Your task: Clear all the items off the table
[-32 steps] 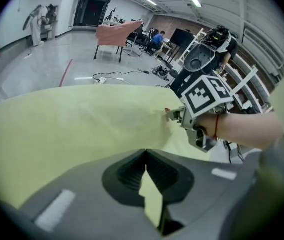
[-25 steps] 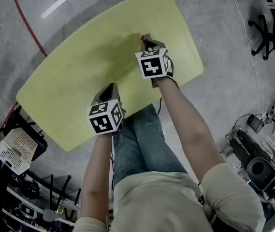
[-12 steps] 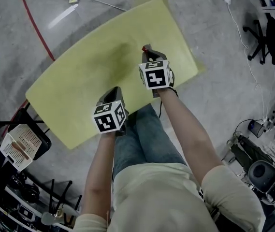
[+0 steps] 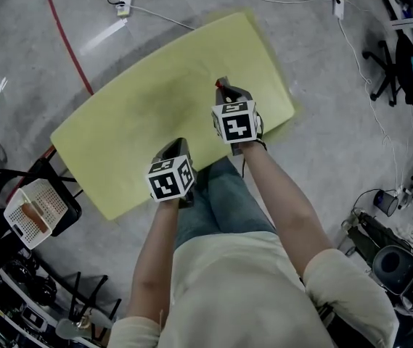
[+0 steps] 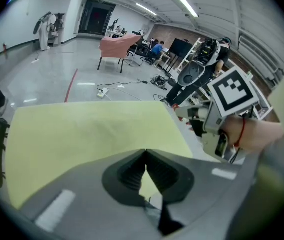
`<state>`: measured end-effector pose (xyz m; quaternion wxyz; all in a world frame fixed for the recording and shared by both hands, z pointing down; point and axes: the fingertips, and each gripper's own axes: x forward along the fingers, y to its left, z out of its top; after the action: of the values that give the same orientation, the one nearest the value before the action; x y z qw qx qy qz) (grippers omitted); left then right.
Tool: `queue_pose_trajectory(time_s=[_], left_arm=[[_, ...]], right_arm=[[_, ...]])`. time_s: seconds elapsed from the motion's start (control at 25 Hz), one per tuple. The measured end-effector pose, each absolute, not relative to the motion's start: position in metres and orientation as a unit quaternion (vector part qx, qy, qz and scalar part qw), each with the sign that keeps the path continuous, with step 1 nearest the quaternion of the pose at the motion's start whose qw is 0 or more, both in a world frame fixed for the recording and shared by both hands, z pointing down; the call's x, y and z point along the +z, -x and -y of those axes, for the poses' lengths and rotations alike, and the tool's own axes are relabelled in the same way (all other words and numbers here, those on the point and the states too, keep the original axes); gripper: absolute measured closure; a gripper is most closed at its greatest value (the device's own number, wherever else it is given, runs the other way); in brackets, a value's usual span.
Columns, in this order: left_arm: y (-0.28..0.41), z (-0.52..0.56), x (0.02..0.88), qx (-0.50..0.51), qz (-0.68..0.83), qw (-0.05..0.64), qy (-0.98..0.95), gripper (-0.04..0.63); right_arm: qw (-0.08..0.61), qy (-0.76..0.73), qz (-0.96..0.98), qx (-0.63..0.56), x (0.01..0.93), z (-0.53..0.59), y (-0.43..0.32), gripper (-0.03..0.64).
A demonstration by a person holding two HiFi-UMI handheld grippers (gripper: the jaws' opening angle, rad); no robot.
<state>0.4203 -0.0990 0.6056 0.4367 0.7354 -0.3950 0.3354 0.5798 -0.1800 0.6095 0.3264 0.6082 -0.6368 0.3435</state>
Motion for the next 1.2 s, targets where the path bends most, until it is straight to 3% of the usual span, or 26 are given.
queue_pose_trajectory(time_s=[1.2], left_arm=[[-0.386, 0.058, 0.506, 0.265, 0.472, 0.423, -0.727, 0.586]], right_arm=[[0.323, -0.526, 0.737, 0.277, 0.489, 0.110, -0.510, 0.603]])
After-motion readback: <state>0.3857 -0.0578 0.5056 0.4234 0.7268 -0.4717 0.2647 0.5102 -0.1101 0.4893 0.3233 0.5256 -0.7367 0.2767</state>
